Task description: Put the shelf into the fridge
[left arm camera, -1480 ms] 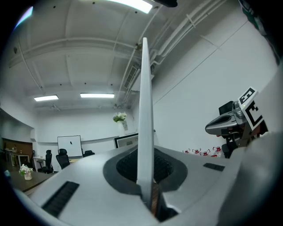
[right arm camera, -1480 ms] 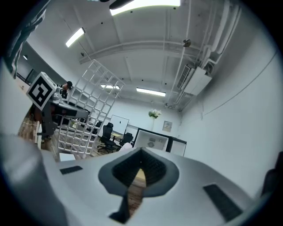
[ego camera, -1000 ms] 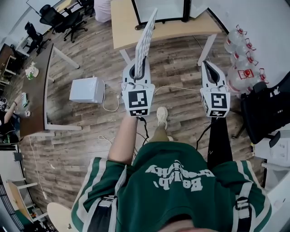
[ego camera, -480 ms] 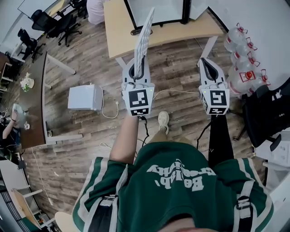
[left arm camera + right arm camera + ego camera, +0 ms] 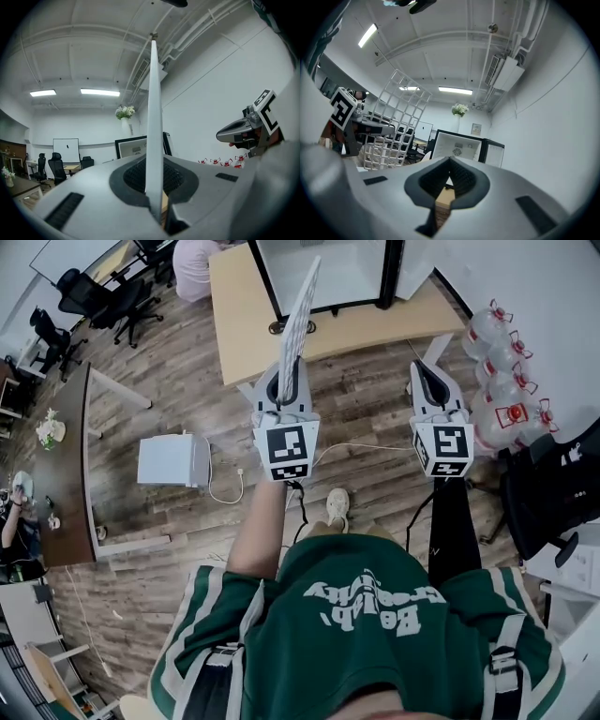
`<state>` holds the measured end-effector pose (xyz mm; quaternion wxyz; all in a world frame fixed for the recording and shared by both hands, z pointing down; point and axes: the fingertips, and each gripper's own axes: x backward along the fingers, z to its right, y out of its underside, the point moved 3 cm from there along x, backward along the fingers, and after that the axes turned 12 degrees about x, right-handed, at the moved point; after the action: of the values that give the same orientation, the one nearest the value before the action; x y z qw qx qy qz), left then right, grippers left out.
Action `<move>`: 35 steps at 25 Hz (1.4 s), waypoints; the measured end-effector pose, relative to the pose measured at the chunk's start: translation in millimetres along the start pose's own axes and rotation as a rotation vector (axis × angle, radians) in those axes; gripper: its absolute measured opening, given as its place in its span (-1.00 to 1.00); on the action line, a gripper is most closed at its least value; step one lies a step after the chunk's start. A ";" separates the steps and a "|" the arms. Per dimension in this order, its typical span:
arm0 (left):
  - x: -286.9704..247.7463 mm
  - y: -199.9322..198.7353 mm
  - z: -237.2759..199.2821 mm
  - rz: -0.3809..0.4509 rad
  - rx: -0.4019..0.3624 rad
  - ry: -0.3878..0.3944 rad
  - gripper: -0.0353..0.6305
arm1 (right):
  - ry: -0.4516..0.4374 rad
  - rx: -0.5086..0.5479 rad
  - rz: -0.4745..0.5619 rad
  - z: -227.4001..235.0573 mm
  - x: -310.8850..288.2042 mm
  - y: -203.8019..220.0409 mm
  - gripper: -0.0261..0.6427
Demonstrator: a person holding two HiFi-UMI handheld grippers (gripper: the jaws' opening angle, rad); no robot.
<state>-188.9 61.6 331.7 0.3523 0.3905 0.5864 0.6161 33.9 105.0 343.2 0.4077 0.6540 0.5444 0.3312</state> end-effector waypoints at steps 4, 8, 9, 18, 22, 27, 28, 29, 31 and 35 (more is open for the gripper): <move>-25.8 2.0 -10.4 0.002 0.001 0.012 -0.82 | 0.006 -0.001 -0.001 3.4 -26.7 0.8 -0.91; -47.4 7.9 -24.3 -0.006 -0.006 0.022 -0.82 | 0.011 0.001 -0.010 3.3 -50.7 2.7 -0.91; -52.6 9.0 -27.1 -0.007 -0.007 0.026 -0.82 | 0.014 0.002 -0.013 3.8 -55.8 3.3 -0.91; -89.5 15.7 -39.5 0.005 0.019 0.051 -0.82 | 0.038 0.010 -0.009 12.1 -90.4 4.4 -0.91; -101.0 19.2 -38.4 0.003 0.031 0.065 -0.82 | 0.039 0.009 -0.018 14.0 -97.3 9.1 -0.91; -111.9 21.4 -36.1 0.001 0.030 0.082 -0.82 | 0.043 0.008 -0.032 17.2 -103.1 14.6 -0.91; -113.6 22.1 -35.8 0.000 0.025 0.084 -0.82 | 0.045 0.005 -0.031 18.1 -104.0 14.9 -0.91; -115.5 23.0 -35.9 -0.001 0.019 0.085 -0.82 | 0.046 0.005 -0.031 18.8 -105.4 15.1 -0.91; -120.6 24.7 -36.5 -0.005 0.010 0.085 -0.82 | 0.044 0.012 -0.031 20.6 -109.9 15.5 -0.91; -136.3 26.6 -33.4 -0.004 -0.002 0.083 -0.82 | 0.041 0.015 -0.022 31.3 -123.3 19.8 -0.91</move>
<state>-157.3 -76.6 348.8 0.3296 0.3630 0.6006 0.6316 46.9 -23.0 348.2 0.3953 0.6440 0.5623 0.3360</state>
